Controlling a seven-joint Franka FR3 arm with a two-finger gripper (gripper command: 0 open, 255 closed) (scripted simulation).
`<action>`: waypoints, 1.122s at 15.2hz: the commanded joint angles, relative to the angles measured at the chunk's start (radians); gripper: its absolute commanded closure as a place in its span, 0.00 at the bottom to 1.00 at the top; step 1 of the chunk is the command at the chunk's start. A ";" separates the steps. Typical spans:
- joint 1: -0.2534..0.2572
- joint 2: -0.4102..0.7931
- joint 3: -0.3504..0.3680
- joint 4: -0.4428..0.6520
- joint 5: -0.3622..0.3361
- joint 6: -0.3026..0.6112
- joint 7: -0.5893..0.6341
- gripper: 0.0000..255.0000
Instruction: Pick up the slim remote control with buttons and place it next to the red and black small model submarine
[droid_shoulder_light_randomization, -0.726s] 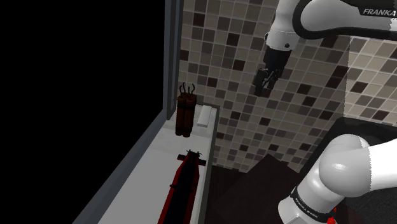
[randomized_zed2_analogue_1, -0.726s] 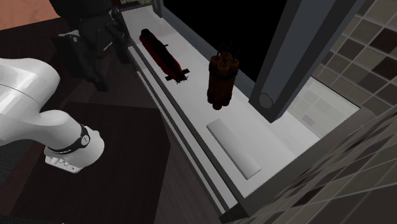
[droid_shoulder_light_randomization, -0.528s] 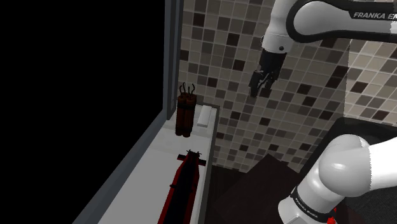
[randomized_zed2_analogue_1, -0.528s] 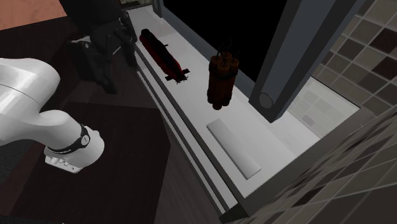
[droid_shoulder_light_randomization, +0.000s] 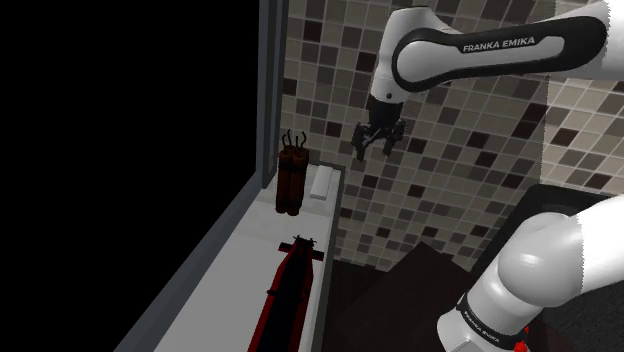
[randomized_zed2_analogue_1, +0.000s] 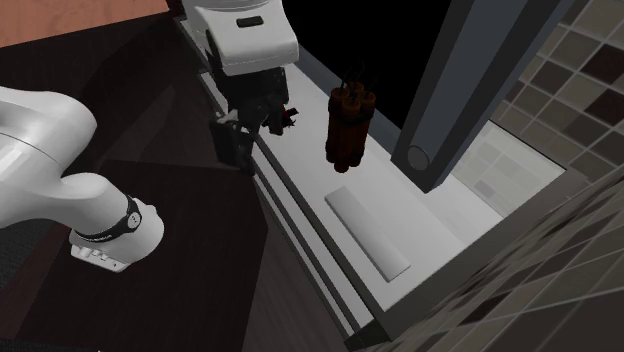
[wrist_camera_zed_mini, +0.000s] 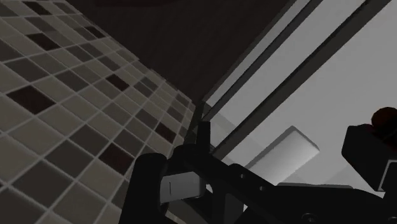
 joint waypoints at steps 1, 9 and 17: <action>-0.014 0.074 0.011 0.015 0.007 0.059 0.056 0.00; -0.060 0.375 0.031 0.135 0.011 0.235 0.256 0.00; -0.081 0.659 0.011 0.310 0.007 0.346 0.421 0.00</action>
